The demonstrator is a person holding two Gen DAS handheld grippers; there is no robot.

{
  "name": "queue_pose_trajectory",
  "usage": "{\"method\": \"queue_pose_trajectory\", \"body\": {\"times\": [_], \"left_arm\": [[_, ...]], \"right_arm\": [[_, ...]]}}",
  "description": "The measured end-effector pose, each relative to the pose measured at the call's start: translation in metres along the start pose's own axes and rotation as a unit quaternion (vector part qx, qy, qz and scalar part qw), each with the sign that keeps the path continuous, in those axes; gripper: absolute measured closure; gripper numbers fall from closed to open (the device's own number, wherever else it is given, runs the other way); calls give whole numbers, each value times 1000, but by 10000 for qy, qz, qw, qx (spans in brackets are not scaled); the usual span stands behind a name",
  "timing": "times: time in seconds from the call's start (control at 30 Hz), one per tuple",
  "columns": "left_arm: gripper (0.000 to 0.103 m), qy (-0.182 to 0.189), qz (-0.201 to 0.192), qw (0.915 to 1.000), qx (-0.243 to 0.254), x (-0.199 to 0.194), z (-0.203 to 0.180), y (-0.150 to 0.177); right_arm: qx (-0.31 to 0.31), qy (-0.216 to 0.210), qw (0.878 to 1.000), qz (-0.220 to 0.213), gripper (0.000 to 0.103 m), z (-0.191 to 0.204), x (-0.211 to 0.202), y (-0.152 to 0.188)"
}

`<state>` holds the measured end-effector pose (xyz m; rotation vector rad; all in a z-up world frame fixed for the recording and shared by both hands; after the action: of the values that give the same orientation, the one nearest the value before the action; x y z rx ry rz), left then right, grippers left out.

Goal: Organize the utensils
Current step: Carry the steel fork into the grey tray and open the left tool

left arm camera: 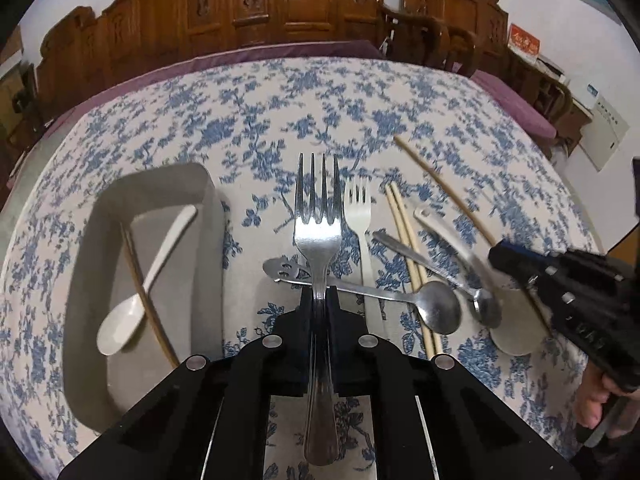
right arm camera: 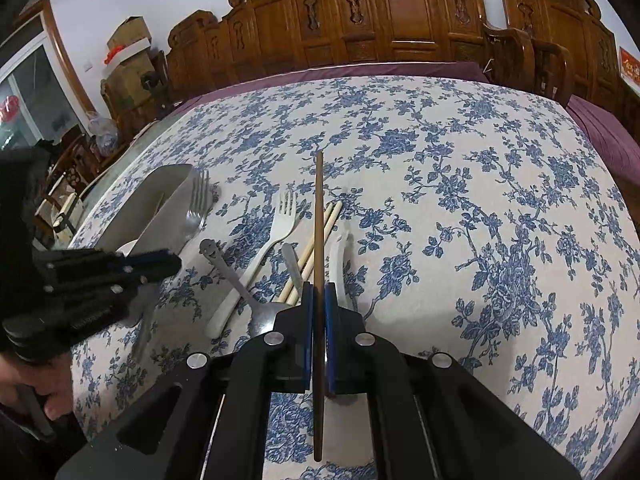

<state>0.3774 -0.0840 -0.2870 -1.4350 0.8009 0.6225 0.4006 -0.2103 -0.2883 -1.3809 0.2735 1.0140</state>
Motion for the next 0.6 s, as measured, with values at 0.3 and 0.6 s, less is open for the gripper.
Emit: {"method": "queue_pose_trajectory", "body": {"times": [0.3,0.6], "left_arm": [[97,110,-278,9995,110,-33,4,-13],[97,248,-388,9989,86,-53,21,-22]], "right_arm": [[-230,-46,9997,-55,97,27,-9,3],[-429,9,9990,-97,97,63,-27,-17]]}}
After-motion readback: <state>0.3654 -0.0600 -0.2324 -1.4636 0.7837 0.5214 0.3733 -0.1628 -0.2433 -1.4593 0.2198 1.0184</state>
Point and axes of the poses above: each gripper's, at about its wrist camera, not at the fingertips, and x roughly the way its jaws point, z to its left, y to its underside, the point moved 9 cm from there along x, roughly the way its jaws point, and after that the axes turned 6 degrees about -z, right-handed, at the moved point
